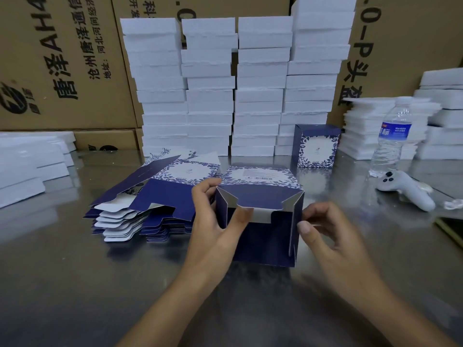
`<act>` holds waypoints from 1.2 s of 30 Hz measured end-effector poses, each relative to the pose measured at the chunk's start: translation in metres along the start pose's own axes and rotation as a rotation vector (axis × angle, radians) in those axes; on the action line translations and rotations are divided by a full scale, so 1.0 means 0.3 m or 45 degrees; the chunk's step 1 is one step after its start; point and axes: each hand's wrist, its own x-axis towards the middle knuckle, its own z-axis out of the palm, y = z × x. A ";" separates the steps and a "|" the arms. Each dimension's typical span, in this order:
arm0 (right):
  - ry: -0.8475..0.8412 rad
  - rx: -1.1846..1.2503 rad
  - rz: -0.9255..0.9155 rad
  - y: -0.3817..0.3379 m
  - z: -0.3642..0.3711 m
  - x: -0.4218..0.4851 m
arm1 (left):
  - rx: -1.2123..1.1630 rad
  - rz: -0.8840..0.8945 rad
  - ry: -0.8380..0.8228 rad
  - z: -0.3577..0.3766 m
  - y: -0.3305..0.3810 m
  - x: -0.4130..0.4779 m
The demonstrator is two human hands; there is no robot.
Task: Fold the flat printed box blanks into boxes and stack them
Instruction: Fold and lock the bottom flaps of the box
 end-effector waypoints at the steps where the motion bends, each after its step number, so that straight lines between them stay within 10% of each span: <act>1: 0.002 -0.009 0.017 0.002 0.001 -0.001 | 0.026 0.006 -0.005 0.000 0.000 -0.002; 21: 0.287 -0.794 -0.183 -0.033 -0.047 0.003 | 0.324 0.064 -0.130 0.054 -0.006 -0.044; 36: -0.071 -0.813 -0.209 -0.007 -0.026 -0.010 | 0.198 -0.119 -0.019 0.016 0.015 -0.007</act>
